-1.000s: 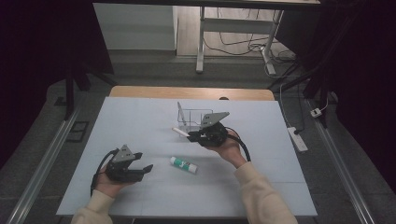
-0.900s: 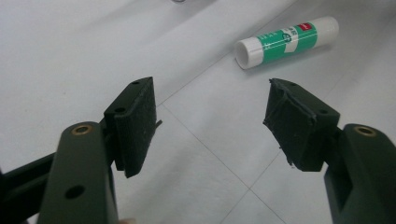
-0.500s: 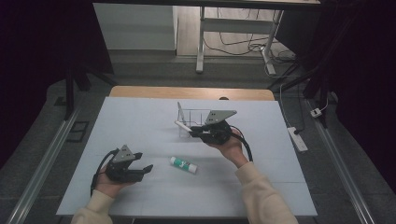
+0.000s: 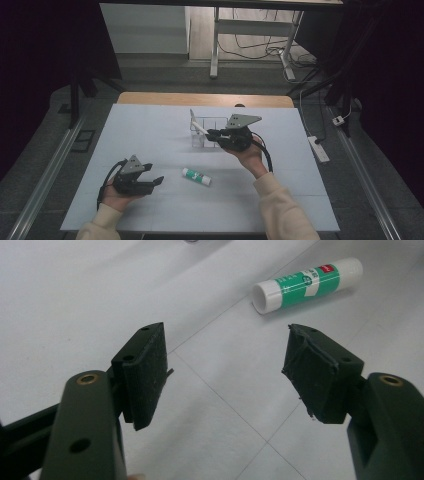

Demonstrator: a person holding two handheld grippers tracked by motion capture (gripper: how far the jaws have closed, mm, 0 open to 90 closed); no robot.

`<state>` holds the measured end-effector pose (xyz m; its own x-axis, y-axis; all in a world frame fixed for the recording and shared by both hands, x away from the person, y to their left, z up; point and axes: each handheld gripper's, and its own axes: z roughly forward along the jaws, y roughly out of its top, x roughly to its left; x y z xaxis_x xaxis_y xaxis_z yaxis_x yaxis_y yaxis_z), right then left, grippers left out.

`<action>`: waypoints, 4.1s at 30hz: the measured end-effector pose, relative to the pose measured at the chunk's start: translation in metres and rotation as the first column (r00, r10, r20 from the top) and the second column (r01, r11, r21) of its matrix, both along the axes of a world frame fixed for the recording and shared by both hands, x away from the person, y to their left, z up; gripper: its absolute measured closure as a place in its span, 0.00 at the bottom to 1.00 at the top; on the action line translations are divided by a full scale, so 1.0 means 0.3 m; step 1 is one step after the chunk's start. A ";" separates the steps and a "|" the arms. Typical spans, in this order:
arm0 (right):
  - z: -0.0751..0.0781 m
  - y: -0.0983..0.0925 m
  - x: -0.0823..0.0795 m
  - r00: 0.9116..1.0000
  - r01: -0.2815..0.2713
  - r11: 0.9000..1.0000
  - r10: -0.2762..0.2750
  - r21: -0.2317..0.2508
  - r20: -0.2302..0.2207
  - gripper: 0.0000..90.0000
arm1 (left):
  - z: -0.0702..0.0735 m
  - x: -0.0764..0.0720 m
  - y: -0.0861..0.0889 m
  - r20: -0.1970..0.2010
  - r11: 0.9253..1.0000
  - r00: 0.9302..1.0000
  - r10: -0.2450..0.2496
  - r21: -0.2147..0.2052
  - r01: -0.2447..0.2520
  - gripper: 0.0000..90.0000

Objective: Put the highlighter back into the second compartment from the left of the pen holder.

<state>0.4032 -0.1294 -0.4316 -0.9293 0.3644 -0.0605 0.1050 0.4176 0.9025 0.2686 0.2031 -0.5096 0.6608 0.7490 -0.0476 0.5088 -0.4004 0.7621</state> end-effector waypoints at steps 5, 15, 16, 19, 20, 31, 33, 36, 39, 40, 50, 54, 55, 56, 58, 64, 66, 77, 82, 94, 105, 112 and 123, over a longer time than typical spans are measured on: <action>0.017 -0.012 0.007 1.000 0.026 0.999 -0.026 0.022 0.011 0.87 | 0.000 0.000 0.000 -0.001 1.000 1.000 0.000 0.000 0.000 0.37; 0.039 -0.023 0.026 0.998 0.066 0.996 -0.067 0.064 0.008 0.87 | 0.000 0.000 -0.001 -0.001 1.000 1.000 -0.001 0.001 0.001 0.37; 0.040 -0.022 0.029 0.997 0.070 0.995 -0.070 0.070 0.007 0.87 | 0.000 0.000 -0.001 0.000 1.000 1.000 -0.001 0.000 0.001 0.37; 0.042 -0.022 0.039 0.996 0.083 0.993 -0.084 0.082 0.004 0.87 | 0.000 0.000 0.000 -0.001 1.000 1.000 0.000 0.000 0.000 0.37; 0.042 -0.021 0.042 0.996 0.087 0.992 -0.088 0.089 0.003 0.87 | 0.000 0.000 0.000 -0.001 1.000 1.000 0.000 0.000 0.000 0.37; 0.046 -0.012 0.077 0.994 0.113 0.986 -0.113 0.124 -0.008 0.87 | -0.001 0.001 0.001 -0.002 1.000 1.000 -0.001 -0.001 0.001 0.37; 0.046 -0.009 0.083 0.993 0.120 0.985 -0.120 0.123 -0.008 0.87 | -0.001 0.001 0.001 -0.001 1.000 1.000 -0.001 -0.002 0.001 0.37; 0.047 -0.003 0.093 0.992 0.126 0.983 -0.126 0.134 -0.008 0.87 | -0.001 0.001 0.001 -0.001 1.000 1.000 -0.001 -0.002 0.001 0.37; 0.049 0.003 0.099 0.992 0.128 0.982 -0.129 0.139 -0.006 0.87 | -0.001 0.001 0.002 -0.001 1.000 1.000 -0.001 -0.003 0.001 0.37; 0.050 0.005 0.101 0.991 0.132 0.982 -0.133 0.137 -0.006 0.87 | -0.001 0.001 0.002 -0.002 1.000 1.000 -0.001 -0.003 0.001 0.37; 0.058 0.029 0.122 0.990 0.138 0.981 -0.140 0.138 0.001 0.87 | -0.001 0.001 0.003 -0.001 1.000 1.000 -0.002 -0.003 0.002 0.37; 0.061 0.034 0.126 0.990 0.140 0.980 -0.142 0.142 0.004 0.87 | -0.001 0.001 0.003 -0.002 1.000 1.000 -0.003 -0.003 0.003 0.37; 0.061 0.035 0.127 0.990 0.140 0.980 -0.142 0.143 0.004 0.87 | -0.001 0.001 0.003 -0.002 1.000 1.000 -0.003 -0.003 0.003 0.37; 0.061 0.036 0.128 0.990 0.140 0.980 -0.143 0.144 0.004 0.87 | -0.002 0.001 0.003 -0.002 1.000 1.000 -0.003 -0.003 0.003 0.37; 0.058 0.038 0.132 0.989 0.144 0.978 -0.145 0.149 -0.001 0.87 | -0.001 0.001 0.003 -0.001 1.000 1.000 -0.003 -0.003 0.003 0.37; 0.045 0.050 0.148 0.988 0.154 0.975 -0.156 0.158 -0.001 0.87 | -0.002 0.001 0.004 -0.002 1.000 1.000 -0.002 -0.002 0.002 0.37; 0.043 0.052 0.151 0.988 0.155 0.975 -0.157 0.161 -0.001 0.87 | -0.002 0.002 0.005 -0.002 1.000 1.000 -0.002 -0.002 0.002 0.37; -0.009 0.097 0.199 0.984 0.177 0.968 -0.176 0.180 -0.019 0.87 | -0.003 0.002 0.010 -0.002 1.000 1.000 -0.002 -0.004 0.002 0.37; -0.021 0.104 0.213 0.982 0.187 0.963 -0.187 0.192 -0.016 0.87 | -0.003 0.002 0.011 -0.002 1.000 1.000 -0.002 -0.007 0.002 0.37; -0.056 0.115 0.242 0.978 0.208 0.953 -0.208 0.221 -0.019 0.87 | -0.005 0.003 0.011 -0.004 1.000 1.000 -0.001 -0.004 0.001 0.37; -0.081 0.124 0.254 0.976 0.215 0.947 -0.216 0.240 -0.023 0.87 | -0.006 0.003 0.013 -0.005 1.000 1.000 0.001 0.000 -0.001 0.37; -0.092 0.118 0.248 0.956 0.291 0.941 -0.292 0.174 -0.020 0.52 | -0.006 0.003 0.010 -0.003 1.000 1.000 -0.002 0.002 0.002 0.37; -0.065 0.070 0.224 0.961 0.276 0.948 -0.273 0.161 -0.041 0.52 | -0.006 0.003 0.006 -0.005 1.000 1.000 -0.004 0.007 0.004 0.37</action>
